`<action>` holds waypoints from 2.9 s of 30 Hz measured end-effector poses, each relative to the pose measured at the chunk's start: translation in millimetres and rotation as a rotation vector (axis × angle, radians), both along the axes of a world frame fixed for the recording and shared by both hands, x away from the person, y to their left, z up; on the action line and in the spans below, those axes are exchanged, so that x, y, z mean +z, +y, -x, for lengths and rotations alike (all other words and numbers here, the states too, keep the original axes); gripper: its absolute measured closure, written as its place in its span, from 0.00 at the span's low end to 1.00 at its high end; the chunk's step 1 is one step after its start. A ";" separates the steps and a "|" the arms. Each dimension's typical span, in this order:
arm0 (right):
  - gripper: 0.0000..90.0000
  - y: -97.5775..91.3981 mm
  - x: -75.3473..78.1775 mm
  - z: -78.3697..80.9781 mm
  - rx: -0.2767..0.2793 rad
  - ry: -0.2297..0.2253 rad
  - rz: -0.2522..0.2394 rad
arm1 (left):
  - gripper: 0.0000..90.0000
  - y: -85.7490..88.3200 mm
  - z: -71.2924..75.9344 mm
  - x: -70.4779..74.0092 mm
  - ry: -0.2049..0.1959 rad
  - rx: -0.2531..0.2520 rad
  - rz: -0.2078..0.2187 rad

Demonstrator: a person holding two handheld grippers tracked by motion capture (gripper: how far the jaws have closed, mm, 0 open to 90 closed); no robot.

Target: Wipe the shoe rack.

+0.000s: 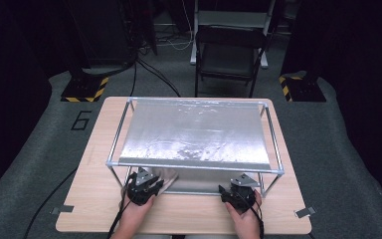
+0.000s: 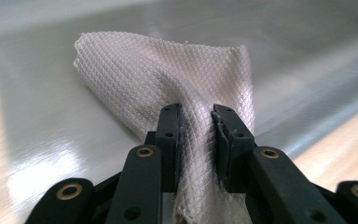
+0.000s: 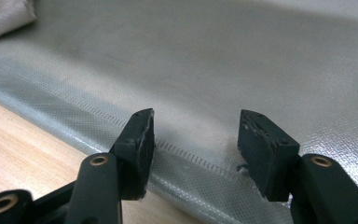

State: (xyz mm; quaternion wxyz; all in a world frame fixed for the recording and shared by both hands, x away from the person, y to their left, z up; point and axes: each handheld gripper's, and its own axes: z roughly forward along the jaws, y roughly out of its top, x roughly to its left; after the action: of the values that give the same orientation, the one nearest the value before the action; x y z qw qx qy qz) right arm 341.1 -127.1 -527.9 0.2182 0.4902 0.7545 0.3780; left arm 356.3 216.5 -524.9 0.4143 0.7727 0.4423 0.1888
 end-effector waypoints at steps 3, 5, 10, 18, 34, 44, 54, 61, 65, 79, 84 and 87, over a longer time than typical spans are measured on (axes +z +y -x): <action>0.51 -0.2 -0.3 -0.3 -0.002 0.001 -0.009 | 0.81 3.9 -0.6 -0.5 0.014 0.039 0.007; 0.51 0.2 -0.5 -0.2 -0.008 0.007 -0.018 | 0.81 -0.4 -1.6 -0.7 0.007 0.036 -0.003; 0.51 0.0 -0.5 -0.6 -0.003 0.003 -0.012 | 0.81 -23.4 -0.8 -0.5 -0.005 -0.055 -0.025; 0.49 -0.5 -0.2 -0.8 0.017 -0.003 -0.018 | 0.80 -14.0 5.4 0.4 0.039 0.000 -0.011; 0.48 0.2 -0.7 -1.1 0.026 0.005 -0.023 | 0.81 -38.5 3.7 0.3 0.013 -0.105 0.003; 0.48 0.3 -0.6 -1.0 0.017 0.003 -0.026 | 0.81 -17.2 15.7 9.2 0.032 -0.102 0.039; 0.48 1.5 -0.2 -0.2 0.022 0.005 -0.008 | 0.83 0.1 42.3 19.2 0.013 -0.094 0.075; 0.48 1.0 -0.7 -1.1 0.023 0.009 -0.020 | 0.83 14.6 51.9 45.6 -0.044 -0.096 0.034; 0.48 1.1 -0.7 -1.0 0.023 0.009 -0.019 | 0.84 17.9 55.7 60.6 -0.054 -0.103 0.033; 0.48 1.1 -0.2 -0.8 0.026 0.016 -0.013 | 0.85 28.4 59.8 88.2 -0.058 -0.097 0.045; 0.48 1.2 -0.2 -0.8 0.026 0.016 -0.013 | 0.85 32.7 59.0 84.0 -0.058 -0.075 0.050; 0.48 1.0 -0.2 -0.9 0.026 0.017 -0.014 | 0.85 40.1 60.3 77.9 -0.037 -0.055 0.044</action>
State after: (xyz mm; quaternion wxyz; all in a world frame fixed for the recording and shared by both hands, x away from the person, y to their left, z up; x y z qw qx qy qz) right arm 341.9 -126.0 -528.1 0.2034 0.4850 0.7600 0.3819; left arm 296.0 256.7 -447.0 0.4440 0.7718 0.4173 0.1817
